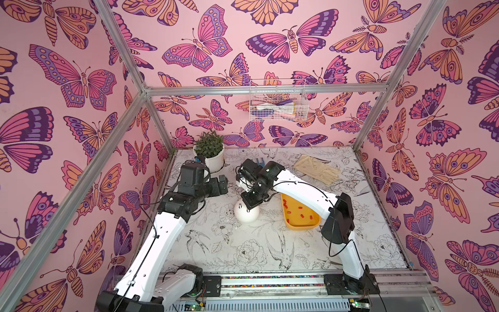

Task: Cover the protruding screws with screw protection sleeves
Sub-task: Attach the screw protection sleeve to the screw.

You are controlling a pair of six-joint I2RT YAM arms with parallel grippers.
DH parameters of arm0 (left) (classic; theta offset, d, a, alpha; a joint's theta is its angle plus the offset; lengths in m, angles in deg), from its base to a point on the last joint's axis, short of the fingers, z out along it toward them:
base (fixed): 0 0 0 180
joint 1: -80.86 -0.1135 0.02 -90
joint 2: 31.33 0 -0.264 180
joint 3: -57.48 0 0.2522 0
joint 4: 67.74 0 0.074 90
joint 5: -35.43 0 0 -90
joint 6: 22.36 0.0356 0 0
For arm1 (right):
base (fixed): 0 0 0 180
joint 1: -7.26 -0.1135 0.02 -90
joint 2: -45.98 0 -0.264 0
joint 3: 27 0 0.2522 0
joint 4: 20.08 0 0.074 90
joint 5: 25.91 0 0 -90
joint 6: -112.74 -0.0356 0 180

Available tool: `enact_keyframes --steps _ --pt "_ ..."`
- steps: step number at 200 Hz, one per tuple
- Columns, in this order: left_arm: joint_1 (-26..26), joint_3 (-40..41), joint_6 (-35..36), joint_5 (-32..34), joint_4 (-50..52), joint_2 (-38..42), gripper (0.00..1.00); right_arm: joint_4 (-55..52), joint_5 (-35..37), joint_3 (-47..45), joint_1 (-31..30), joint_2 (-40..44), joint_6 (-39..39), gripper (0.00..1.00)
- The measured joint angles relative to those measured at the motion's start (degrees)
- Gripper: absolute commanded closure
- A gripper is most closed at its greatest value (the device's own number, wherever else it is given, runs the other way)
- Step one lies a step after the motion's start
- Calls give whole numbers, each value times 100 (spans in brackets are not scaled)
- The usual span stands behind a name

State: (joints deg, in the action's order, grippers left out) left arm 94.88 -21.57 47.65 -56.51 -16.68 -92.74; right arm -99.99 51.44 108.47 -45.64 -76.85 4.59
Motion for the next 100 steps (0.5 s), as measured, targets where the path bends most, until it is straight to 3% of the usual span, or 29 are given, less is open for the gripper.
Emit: enact_keyframes --steps 100 --pt "-24 4 -2 0 0 2 2 208 -48 -278 37 68 0 98"
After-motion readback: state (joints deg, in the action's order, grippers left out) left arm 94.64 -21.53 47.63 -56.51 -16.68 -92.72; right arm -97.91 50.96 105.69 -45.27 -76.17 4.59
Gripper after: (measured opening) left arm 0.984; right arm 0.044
